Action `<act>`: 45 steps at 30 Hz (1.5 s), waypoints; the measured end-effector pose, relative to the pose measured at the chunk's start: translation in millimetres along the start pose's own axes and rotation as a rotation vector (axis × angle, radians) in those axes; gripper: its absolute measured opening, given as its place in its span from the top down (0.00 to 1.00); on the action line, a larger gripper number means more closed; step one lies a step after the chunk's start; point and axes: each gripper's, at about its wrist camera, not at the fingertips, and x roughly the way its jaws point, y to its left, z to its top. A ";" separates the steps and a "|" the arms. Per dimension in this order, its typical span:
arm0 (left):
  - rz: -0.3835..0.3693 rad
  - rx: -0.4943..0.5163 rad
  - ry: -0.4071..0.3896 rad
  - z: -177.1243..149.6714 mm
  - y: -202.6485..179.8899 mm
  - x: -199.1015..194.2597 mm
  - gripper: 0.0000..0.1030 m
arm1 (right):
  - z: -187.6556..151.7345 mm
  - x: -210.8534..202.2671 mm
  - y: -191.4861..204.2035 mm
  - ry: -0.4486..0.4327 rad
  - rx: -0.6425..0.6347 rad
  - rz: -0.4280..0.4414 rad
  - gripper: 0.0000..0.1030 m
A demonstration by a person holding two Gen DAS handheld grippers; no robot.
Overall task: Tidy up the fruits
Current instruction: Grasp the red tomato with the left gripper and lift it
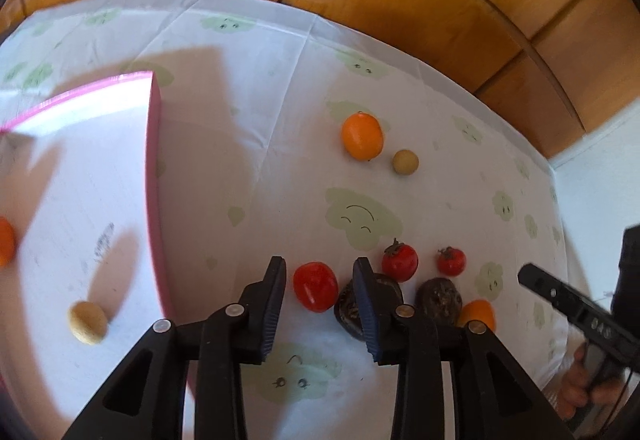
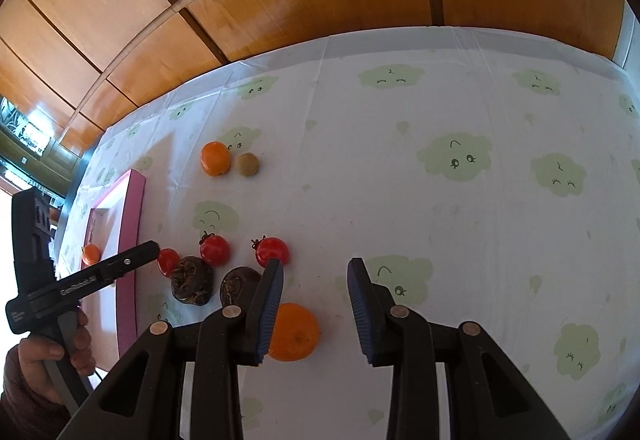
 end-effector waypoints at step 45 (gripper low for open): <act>-0.014 0.100 -0.036 -25.0 -2.1 4.3 0.75 | -2.4 10.7 10.9 0.023 -0.078 -0.048 0.67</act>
